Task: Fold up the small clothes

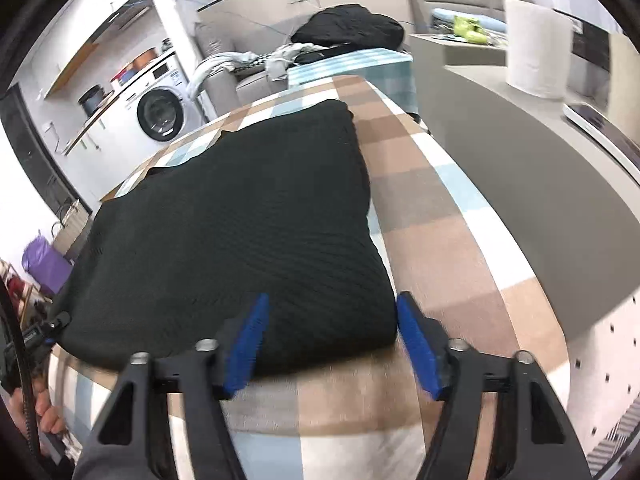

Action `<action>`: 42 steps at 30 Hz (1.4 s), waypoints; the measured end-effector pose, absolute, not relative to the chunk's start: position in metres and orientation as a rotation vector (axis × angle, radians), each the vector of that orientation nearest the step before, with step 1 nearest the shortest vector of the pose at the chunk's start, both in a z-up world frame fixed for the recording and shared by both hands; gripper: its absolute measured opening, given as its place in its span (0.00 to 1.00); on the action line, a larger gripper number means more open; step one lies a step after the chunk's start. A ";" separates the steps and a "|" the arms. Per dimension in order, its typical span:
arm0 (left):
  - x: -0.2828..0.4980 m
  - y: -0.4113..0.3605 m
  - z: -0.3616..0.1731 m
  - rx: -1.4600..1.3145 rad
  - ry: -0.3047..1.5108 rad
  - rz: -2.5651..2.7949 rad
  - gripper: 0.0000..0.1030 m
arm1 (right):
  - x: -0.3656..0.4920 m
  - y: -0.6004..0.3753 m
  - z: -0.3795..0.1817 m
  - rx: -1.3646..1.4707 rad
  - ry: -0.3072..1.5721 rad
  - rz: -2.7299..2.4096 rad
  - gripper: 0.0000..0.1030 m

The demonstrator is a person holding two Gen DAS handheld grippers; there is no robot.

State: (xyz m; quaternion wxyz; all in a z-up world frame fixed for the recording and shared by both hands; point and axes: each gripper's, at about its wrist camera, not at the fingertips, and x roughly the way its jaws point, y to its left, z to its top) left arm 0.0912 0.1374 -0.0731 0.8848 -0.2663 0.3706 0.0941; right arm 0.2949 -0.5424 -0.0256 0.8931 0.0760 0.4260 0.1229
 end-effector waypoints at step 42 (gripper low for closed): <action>0.014 0.130 -0.069 -0.600 0.798 0.308 0.54 | 0.231 -0.481 -0.006 -0.010 0.778 0.503 0.56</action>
